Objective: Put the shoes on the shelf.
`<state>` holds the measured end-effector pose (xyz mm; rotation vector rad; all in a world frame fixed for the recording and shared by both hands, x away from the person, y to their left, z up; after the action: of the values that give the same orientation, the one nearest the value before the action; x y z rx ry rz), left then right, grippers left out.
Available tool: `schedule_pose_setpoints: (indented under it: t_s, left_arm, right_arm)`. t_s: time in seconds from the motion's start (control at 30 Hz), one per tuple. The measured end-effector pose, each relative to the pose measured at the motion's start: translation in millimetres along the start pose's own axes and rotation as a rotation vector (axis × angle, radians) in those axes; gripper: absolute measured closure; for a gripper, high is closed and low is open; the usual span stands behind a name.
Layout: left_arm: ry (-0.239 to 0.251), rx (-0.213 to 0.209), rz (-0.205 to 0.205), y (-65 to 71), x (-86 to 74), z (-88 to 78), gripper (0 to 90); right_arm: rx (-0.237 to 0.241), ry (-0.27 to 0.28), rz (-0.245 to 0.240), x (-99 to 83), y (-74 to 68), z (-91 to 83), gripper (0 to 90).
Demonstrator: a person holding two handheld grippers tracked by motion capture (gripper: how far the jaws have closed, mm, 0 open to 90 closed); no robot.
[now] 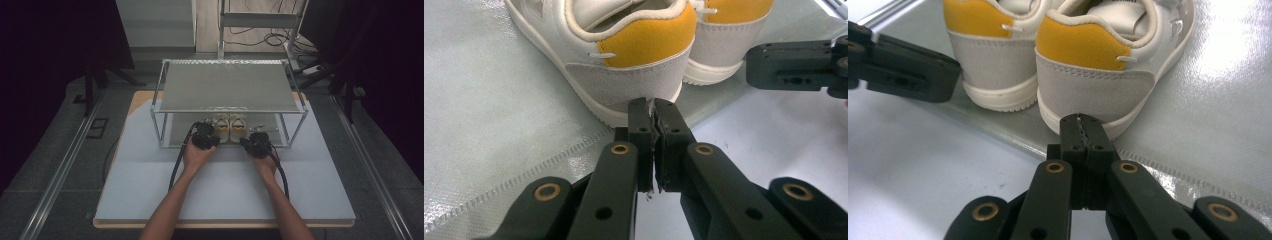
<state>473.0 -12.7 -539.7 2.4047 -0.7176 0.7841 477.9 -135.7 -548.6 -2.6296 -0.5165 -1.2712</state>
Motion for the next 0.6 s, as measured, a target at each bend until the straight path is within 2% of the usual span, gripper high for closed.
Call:
schedule_pose_setpoints:
  t_s: [0.13,0.17,0.23,0.27,0.4,0.43,0.6]
  left_arm:
    - [-0.002,0.002,-0.005,-0.9,0.6,0.8,87.5]
    - [0.004,0.0,-0.014,-0.6,1.3,1.8,87.7]
    - [0.016,0.006,-0.061,0.3,2.5,4.3,87.4]
    - [0.018,0.009,-0.066,0.8,3.1,4.9,87.0]
    - [0.006,0.011,-0.022,-0.9,1.9,3.4,84.7]
    - [0.001,0.001,-0.012,-0.5,0.6,2.8,83.9]
    - [0.041,-0.009,0.029,2.1,-2.2,-7.3,77.3]
  right_arm:
    - [-0.001,-0.002,0.003,-0.8,-0.4,0.6,89.4]
    - [-0.001,-0.003,0.002,-0.9,-0.5,0.6,89.4]
    - [0.001,-0.004,-0.004,-1.2,-1.0,0.8,89.4]
    - [0.0,-0.004,-0.006,-1.3,-1.0,0.9,89.4]
    - [0.001,-0.003,-0.004,-1.1,-0.6,0.8,89.4]
    - [-0.001,-0.001,-0.004,-1.2,-0.8,0.9,89.3]
    - [0.006,0.02,-0.012,-0.5,-1.1,-6.4,87.5]
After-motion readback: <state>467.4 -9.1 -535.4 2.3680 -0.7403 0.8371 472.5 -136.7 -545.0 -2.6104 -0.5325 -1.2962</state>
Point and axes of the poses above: each handheld gripper's, and its own axes: z roughly forward along the jaws, x roughly out of its top, y roughly to its right, the point moved 10 cm from there along z, roughly forward along the jaws, and after that the axes turned 10 degrees about -x, right-handed, at the moved point
